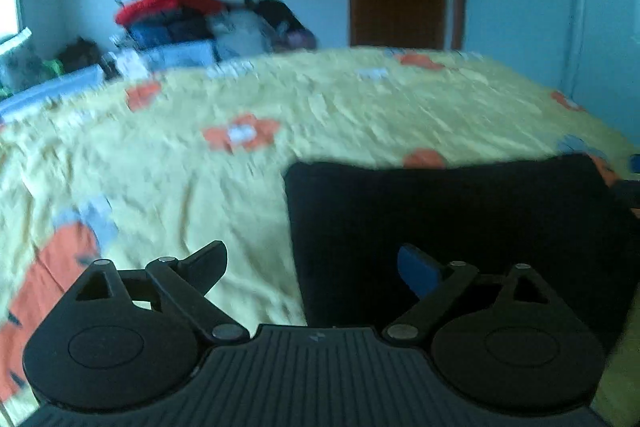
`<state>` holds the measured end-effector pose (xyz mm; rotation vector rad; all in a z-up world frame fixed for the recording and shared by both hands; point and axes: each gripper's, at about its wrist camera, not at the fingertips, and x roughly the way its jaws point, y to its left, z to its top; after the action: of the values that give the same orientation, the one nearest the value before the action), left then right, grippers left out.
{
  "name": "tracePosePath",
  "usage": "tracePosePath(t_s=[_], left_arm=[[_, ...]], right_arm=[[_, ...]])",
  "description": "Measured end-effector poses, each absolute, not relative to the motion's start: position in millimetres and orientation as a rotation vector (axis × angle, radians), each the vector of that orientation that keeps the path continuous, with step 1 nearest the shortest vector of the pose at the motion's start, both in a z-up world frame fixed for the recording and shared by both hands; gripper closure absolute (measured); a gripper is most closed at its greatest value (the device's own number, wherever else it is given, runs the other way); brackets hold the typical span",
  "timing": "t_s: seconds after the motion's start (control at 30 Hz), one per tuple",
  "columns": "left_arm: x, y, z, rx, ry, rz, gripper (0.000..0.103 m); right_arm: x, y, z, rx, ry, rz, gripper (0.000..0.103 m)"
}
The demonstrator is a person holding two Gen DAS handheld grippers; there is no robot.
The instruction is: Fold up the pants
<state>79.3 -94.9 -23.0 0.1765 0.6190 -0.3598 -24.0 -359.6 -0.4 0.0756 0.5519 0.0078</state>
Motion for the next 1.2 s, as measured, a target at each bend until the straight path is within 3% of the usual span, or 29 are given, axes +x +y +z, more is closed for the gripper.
tracePosePath(t_s=[0.13,0.27,1.2], left_arm=[[69,-93,-38,0.169,0.628,-0.357,0.005],[69,-89,-44,0.111,0.631,-0.328,0.0],[70,-74,-49,0.009,0.681,-0.374,0.0]], right_arm=[[-5,-345,-28,0.026,0.693,0.0,0.0],[-10,-362,-40,0.206,0.661,0.025,0.0],[-16,-369,-42,0.213,0.625,0.117,0.0]])
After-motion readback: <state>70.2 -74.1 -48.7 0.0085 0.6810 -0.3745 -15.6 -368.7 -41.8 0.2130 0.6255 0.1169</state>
